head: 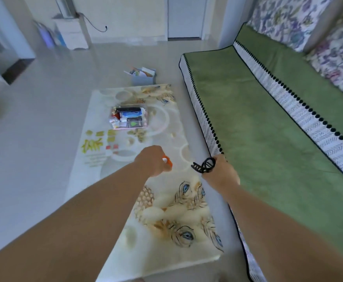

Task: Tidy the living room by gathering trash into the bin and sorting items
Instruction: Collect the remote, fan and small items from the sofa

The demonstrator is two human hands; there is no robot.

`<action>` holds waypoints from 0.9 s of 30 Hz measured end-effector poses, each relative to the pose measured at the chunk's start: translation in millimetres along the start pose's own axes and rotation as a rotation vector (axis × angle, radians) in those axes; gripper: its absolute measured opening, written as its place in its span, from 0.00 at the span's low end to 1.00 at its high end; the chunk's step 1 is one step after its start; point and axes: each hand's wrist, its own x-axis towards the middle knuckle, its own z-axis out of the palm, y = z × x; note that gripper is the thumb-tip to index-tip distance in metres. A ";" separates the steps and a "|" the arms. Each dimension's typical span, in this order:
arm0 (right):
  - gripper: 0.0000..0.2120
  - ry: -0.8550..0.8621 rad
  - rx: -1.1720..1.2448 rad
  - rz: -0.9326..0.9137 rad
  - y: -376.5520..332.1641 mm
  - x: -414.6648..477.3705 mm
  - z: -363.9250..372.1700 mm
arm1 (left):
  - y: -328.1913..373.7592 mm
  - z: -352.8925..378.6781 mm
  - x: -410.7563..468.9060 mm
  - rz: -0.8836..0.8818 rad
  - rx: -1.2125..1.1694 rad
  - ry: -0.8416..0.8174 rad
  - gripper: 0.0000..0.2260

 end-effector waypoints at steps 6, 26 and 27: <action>0.24 -0.008 0.016 -0.055 -78.5 -20.0 32.5 | -80.6 -36.8 -17.5 -0.064 -0.054 0.071 0.19; 0.27 0.058 0.208 -0.256 -277.2 -99.2 166.1 | -308.4 -122.6 -79.1 -0.034 -0.183 0.262 0.16; 0.27 0.070 0.210 -0.232 -288.2 -106.8 178.0 | -325.5 -127.7 -80.5 -0.018 -0.181 0.260 0.16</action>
